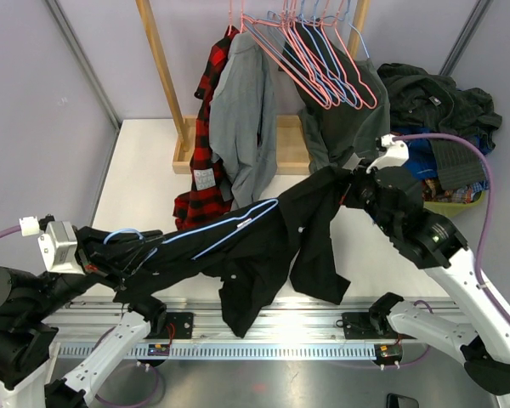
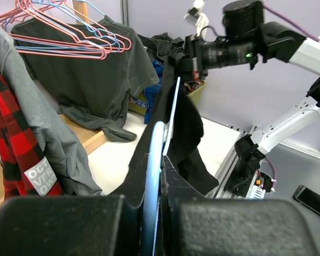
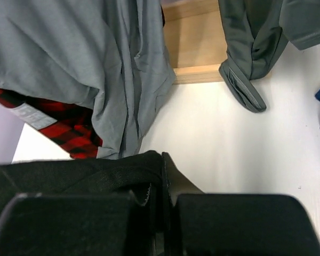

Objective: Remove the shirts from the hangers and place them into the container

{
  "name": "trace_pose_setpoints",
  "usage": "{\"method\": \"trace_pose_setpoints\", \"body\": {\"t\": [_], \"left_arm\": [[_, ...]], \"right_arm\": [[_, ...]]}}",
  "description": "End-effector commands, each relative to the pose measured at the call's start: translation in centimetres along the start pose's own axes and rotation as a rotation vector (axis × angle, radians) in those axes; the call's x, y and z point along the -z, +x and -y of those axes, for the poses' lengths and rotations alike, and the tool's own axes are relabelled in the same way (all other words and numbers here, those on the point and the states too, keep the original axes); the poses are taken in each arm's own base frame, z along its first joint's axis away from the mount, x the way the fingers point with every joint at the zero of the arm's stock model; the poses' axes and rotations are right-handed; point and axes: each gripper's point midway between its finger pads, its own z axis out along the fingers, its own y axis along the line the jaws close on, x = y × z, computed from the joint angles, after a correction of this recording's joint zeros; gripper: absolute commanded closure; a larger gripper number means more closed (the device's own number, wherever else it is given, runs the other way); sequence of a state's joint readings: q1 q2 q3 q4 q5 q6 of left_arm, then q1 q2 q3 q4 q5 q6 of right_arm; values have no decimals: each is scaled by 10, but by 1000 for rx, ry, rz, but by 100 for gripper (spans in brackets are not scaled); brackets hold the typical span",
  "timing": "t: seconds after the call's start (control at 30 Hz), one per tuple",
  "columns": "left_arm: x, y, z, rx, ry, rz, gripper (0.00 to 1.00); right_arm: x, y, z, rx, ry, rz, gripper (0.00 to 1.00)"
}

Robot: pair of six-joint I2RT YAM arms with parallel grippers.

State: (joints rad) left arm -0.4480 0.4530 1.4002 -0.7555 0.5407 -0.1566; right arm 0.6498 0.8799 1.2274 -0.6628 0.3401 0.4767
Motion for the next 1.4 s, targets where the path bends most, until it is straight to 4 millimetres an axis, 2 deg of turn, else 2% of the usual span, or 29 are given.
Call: {"method": "trace_pose_setpoints", "body": {"t": [0.0, 0.03, 0.1, 0.13, 0.2, 0.23, 0.27, 0.3, 0.33, 0.37, 0.4, 0.5, 0.57, 0.6, 0.63, 0.67, 0.7, 0.73, 0.8, 0.83, 0.87, 0.9, 0.97, 1.03, 1.07, 1.13, 1.2, 1.27, 1.37], "left_arm": [[9, -26, 8, -45, 4, 82, 100], [10, -31, 11, -46, 16, 103, 100], [7, -44, 19, -39, 61, 161, 100], [6, -48, 21, -31, 78, 186, 100], [-6, -55, 20, 0, 116, 262, 100], [-10, -55, 19, 14, 129, 291, 100], [-14, -57, 20, 28, 152, 316, 100], [-14, -74, 25, 30, 193, 403, 100], [-30, -63, 16, 69, 200, 392, 100], [-35, -65, 15, 79, 216, 409, 100], [-38, -72, 14, 78, 231, 442, 100], [-58, -78, 0, 104, 223, 466, 100], [-61, -88, -3, 106, 213, 484, 100], [-68, -91, -12, 113, 165, 467, 100], [-76, -80, -23, 116, 121, 411, 100], [-77, -78, -25, 108, 109, 393, 100], [-78, -75, -24, 96, 111, 367, 100], [-78, -73, -22, 76, 116, 335, 100], [-78, -62, -11, 56, 182, 260, 100], [-75, -59, -5, 27, 209, 228, 100], [-76, -55, -2, 15, 230, 200, 100], [-73, -49, 10, -4, 302, 161, 100], [-73, -40, 15, -32, 352, 86, 100], [-69, -24, 26, -45, 446, -1, 100], [-67, -24, 31, -53, 485, -15, 100], [-67, -10, 39, -38, 602, -75, 100], [-65, -7, 45, -27, 677, -101, 100], [-72, 1, 42, -6, 719, -137, 100], [-80, 9, 38, 29, 771, -184, 100]], "right_arm": [[-19, -22, 8, -63, 88, 120, 100], [-32, -3, -3, -40, 41, 46, 100], [-45, 14, -28, -11, -91, -20, 100], [-52, 43, -51, 28, -225, -141, 100], [-55, 70, -79, 57, -390, -259, 100], [-54, 99, -98, 94, -511, -389, 100], [-49, 114, -109, 125, -581, -456, 100], [-33, 140, -123, 173, -651, -559, 100], [-26, 156, -134, 240, -720, -616, 100], [-17, 167, -140, 281, -752, -651, 100], [2, 186, -147, 329, -792, -721, 100], [19, 199, -143, 378, -806, -797, 100], [18, 189, -129, 406, -716, -747, 70], [15, 173, -112, 428, -612, -675, 49], [14, 165, -99, 438, -540, -644, 45], [19, 142, -91, 429, -489, -556, 37], [10, 122, -72, 441, -359, -463, 26], [13, 111, -59, 446, -293, -426, 23], [20, 68, -36, 430, -156, -278, 21], [27, 60, -27, 433, -121, -259, 21], [37, 39, -24, 424, -117, -201, 21], [42, 31, -22, 425, -113, -183, 21], [60, 9, -20, 415, -136, -126, 21], [73, -1, -26, 416, -192, -100, 21], [86, -7, -35, 419, -273, -89, 21], [98, -2, -48, 441, -381, -122, 21], [116, 10, -73, 469, -562, -199, 21], [131, 24, -92, 483, -707, -278, 22], [149, 36, -105, 500, -847, -340, 22]]}}
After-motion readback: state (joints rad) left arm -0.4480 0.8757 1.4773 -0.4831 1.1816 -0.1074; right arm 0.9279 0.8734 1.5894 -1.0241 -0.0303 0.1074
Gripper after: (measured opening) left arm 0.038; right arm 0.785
